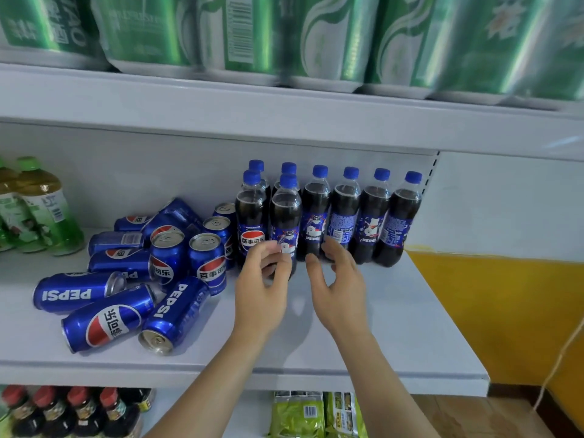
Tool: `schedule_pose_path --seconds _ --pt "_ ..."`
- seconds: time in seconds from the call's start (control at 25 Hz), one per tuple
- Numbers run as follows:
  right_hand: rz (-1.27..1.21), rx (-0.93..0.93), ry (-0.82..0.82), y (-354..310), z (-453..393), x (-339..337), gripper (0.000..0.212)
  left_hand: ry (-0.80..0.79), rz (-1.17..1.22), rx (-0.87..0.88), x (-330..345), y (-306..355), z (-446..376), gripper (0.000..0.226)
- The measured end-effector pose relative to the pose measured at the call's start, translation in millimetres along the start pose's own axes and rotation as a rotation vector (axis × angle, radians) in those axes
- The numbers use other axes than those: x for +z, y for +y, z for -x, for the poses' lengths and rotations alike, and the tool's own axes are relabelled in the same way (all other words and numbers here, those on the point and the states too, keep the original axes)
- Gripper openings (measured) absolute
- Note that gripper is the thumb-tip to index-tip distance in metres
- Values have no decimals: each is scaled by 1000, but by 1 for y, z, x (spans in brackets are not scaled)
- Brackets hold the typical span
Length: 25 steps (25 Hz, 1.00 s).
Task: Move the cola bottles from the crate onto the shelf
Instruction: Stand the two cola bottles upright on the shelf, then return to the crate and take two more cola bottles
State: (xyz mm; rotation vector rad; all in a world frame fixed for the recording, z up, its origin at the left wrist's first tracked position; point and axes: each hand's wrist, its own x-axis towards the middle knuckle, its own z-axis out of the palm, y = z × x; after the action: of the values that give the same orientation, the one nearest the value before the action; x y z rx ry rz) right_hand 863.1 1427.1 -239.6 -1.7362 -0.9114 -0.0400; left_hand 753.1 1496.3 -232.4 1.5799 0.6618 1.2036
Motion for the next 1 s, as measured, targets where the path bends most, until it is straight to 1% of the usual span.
schedule_pose_path --seconds 0.16,0.28,0.36,0.52,0.68,0.8,0.88,1.0 --pt "-38 -17 97 6 12 -38 50 -66 80 24 31 15 19 19" --pt "-29 7 196 9 23 -73 57 -142 125 31 58 25 33 18" --pt "-32 18 273 8 30 -96 54 -201 159 41 74 33 40 18" --pt "31 59 455 6 58 -141 54 -359 215 71 100 45 57 16" --pt "104 139 634 4 101 -183 61 -547 291 75 124 63 88 16" --pt "207 175 781 1 143 -214 60 -716 327 91 142 76 124 27" --pt "269 217 841 -2 170 -232 58 -788 337 87 151 81 150 34" --pt "342 297 978 -11 217 -264 62 -938 407 77 165 97 199 41"
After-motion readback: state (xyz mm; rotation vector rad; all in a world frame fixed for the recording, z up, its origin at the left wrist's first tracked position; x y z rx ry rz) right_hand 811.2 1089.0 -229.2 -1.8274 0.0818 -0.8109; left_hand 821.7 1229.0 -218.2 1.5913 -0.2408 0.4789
